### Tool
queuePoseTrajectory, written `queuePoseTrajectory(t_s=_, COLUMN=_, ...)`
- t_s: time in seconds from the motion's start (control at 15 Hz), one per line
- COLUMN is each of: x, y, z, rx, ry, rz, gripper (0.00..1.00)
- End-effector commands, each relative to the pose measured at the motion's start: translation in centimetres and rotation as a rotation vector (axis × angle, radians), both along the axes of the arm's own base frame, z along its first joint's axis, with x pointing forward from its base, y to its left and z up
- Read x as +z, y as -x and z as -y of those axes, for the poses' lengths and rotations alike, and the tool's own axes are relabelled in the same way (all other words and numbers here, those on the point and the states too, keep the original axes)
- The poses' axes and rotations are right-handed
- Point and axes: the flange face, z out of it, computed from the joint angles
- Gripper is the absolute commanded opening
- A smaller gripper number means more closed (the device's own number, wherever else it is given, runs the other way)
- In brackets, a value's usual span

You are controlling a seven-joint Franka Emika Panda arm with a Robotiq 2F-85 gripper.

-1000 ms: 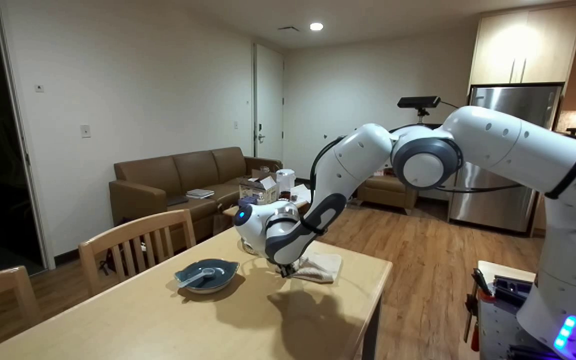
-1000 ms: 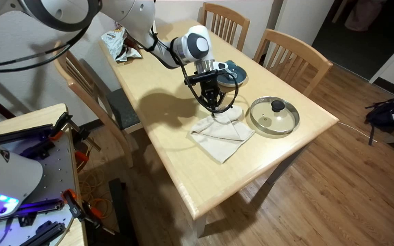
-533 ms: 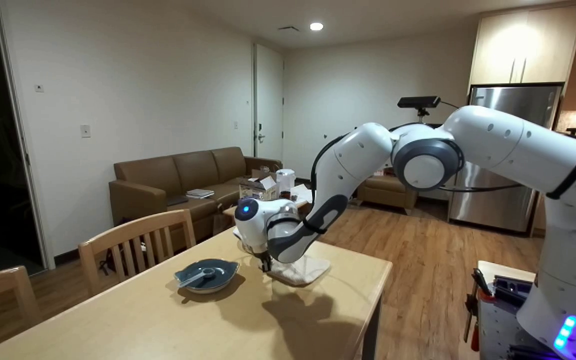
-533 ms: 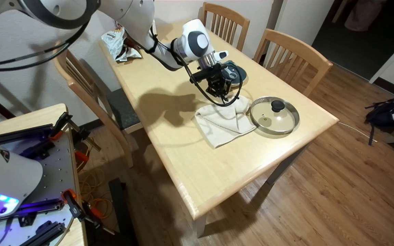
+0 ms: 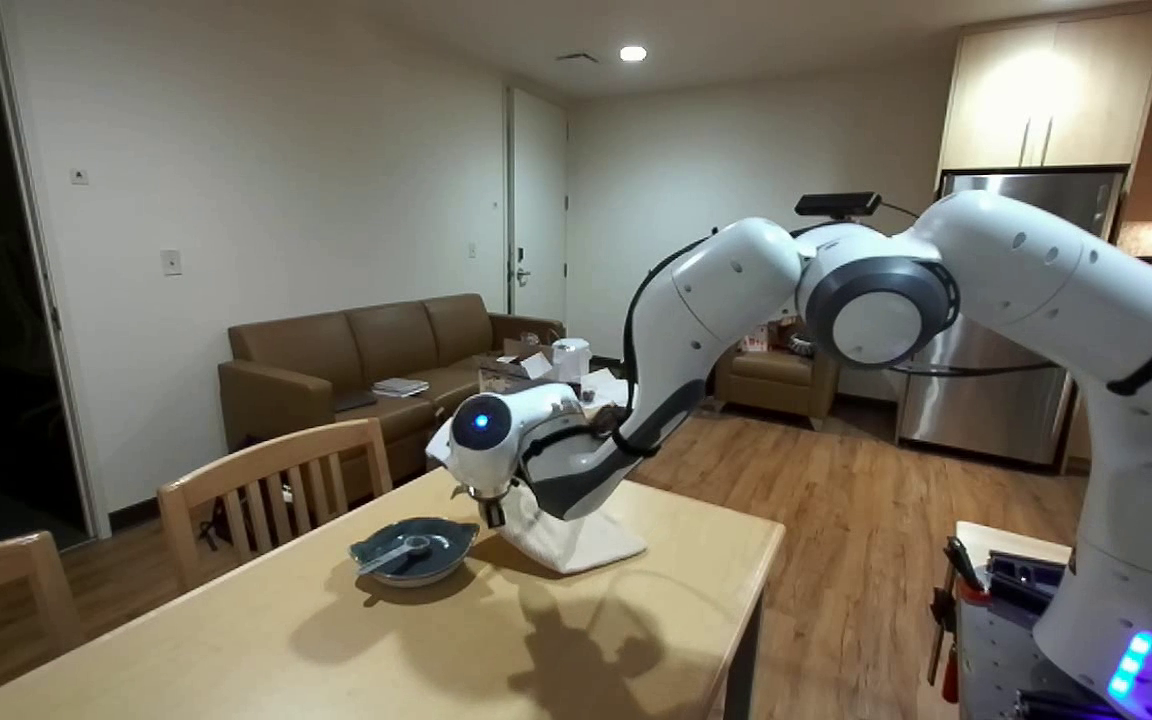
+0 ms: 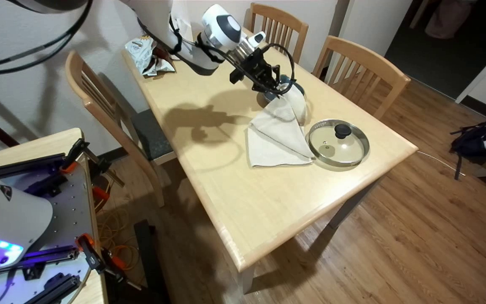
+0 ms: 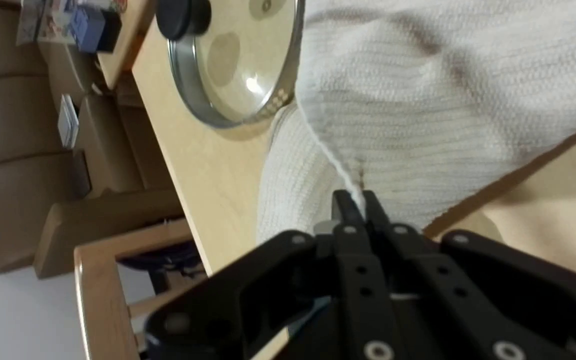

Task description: Unfold the towel

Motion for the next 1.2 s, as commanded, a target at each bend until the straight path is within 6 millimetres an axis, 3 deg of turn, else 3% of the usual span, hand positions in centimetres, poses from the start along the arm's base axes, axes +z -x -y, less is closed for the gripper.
queuePoseTrajectory(t_s=0.0, x=-1.5, y=0.1, z=-3.8, rx=0.195, ry=-0.033, rz=-0.006, gripper=0.01)
queuePoseTrajectory(t_s=0.27, x=-4.3, y=1.0, z=-8.5, rx=0.373, ry=-0.083, rz=-0.078, gripper=0.01)
queuePoseTrajectory(t_s=0.53, x=-6.2, y=2.2, z=-11.5, rx=0.553, ry=-0.09, rz=-0.171, gripper=0.01)
queuePoseTrajectory(t_s=0.8, x=-7.1, y=2.8, z=-12.2, rx=0.721, ry=-0.075, rz=-0.272, gripper=0.01)
queuePoseTrajectory(t_s=1.13, x=-6.5, y=2.8, z=-11.8, rx=0.688, ry=-0.047, rz=-0.279, gripper=0.05)
